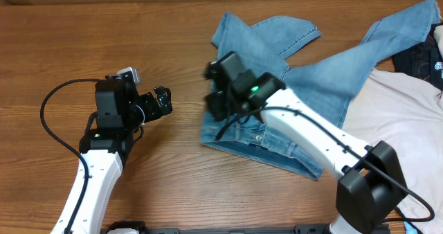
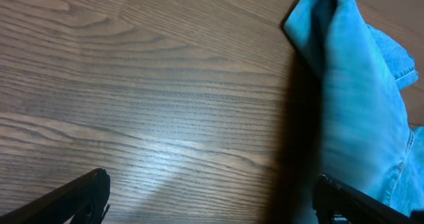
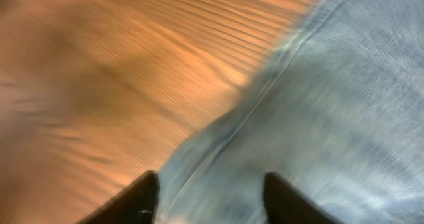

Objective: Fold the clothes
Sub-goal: 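Move the left gripper to the jeans waistband and grasp it, then pull the jeans waistband leftward with the left gripper, spreading them flat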

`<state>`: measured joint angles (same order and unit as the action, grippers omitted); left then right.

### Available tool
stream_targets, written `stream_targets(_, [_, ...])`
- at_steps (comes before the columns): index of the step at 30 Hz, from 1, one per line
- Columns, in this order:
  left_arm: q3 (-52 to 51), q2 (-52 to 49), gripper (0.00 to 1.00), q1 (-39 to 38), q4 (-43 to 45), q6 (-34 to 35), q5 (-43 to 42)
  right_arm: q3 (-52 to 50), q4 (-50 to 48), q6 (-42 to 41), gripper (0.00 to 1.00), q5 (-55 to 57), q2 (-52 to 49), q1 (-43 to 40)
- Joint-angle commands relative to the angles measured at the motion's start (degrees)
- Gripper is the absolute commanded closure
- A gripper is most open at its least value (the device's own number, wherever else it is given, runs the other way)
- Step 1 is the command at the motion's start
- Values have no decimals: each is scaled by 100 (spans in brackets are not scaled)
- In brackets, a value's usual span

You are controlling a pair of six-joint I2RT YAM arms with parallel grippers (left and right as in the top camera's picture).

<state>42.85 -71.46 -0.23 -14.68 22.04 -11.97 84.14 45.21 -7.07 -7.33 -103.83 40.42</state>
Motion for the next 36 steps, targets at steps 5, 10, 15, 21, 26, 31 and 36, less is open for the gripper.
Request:
stream_targets(5, [92, 72, 0, -385, -660, -295, -566, 125, 540, -592, 0, 872, 160, -332])
stream_targets(10, [92, -101, 0, -1276, -715, -1178, -544, 125, 809, -1102, 0, 1198, 798, -1176])
stream_targets(15, [92, -787, 0, -1705, -535, -1176, -542, 125, 1351, -1099, 0, 1200, 1172, -2000])
stream_targets(21, [92, -1720, 0, -1749, -446, -1176, -573, 125, 1818, -1099, 0, 1198, 1189, -2656])
stream_targets(26, [92, -2175, 13, -1749, -245, -1178, -859, 125, 1858, -1099, 0, 1198, 1189, -2850])
stream_targets(31, [92, -2310, 29, -1749, -238, -1187, -887, 125, 1860, -1099, 0, 1198, 1189, -2855])
stream_targets(36, [92, -2492, 51, -1749, -203, -1185, -1043, 125, 1932, -1099, 0, 1198, 1189, -2855])
